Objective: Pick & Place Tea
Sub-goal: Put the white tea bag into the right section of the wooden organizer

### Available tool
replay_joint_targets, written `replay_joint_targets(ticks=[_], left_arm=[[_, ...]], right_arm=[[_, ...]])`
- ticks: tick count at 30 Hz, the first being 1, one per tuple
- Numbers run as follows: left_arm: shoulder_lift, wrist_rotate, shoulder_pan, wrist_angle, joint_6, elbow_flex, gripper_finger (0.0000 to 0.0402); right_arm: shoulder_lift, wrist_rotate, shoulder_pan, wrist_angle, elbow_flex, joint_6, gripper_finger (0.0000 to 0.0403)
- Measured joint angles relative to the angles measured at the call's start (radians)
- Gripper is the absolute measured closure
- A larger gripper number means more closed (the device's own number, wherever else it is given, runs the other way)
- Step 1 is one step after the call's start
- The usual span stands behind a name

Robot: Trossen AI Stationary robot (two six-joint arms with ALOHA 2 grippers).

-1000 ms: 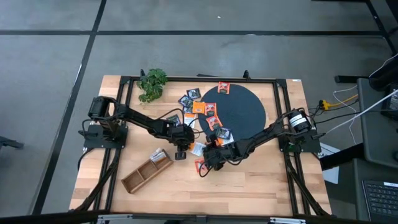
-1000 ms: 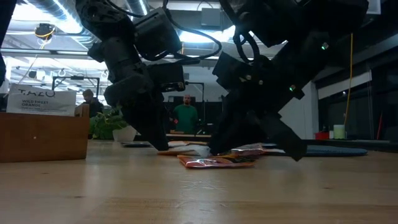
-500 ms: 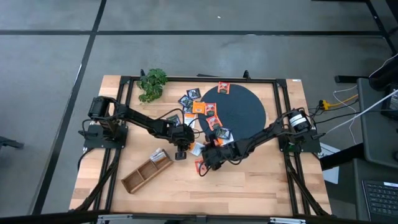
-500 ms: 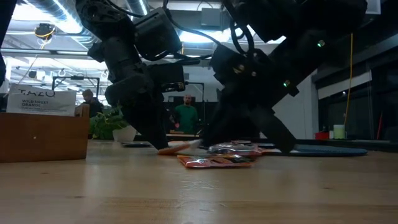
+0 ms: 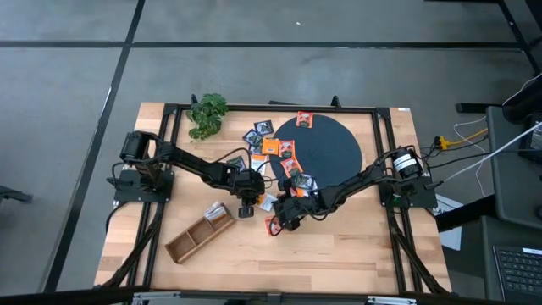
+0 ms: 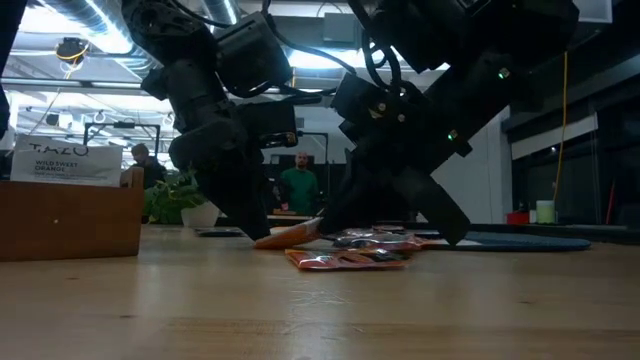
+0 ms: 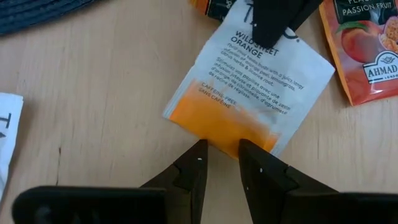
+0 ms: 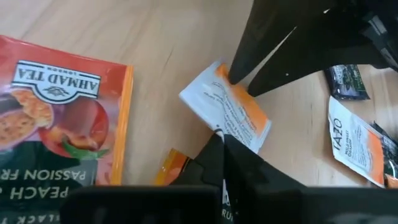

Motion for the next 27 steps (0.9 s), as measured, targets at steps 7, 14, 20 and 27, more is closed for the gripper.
replay_joint_targets(ticks=[7, 14, 20, 27], left_arm=[[-0.164, -0.005, -0.001, -0.113, -0.019, -0.001, 0.0313], [-0.361, -0.097, -0.005, -0.234, -0.019, -0.002, 0.0313], [-0.493, -0.153, -0.04, -0.289, -0.012, -0.002, 0.0313], [-0.59, -0.274, -0.106, -0.451, -0.042, -0.002, 0.0313]], right_arm=[[0.0, -0.056, -0.005, -0.028, 0.015, 0.057, 0.0398], [0.0, -0.187, -0.055, -0.101, 0.086, 0.133, 0.0399], [0.0, -0.425, -0.122, -0.231, 0.22, 0.334, 0.0401], [0.0, -0.572, -0.134, -0.535, 0.486, 0.422, 0.0401]])
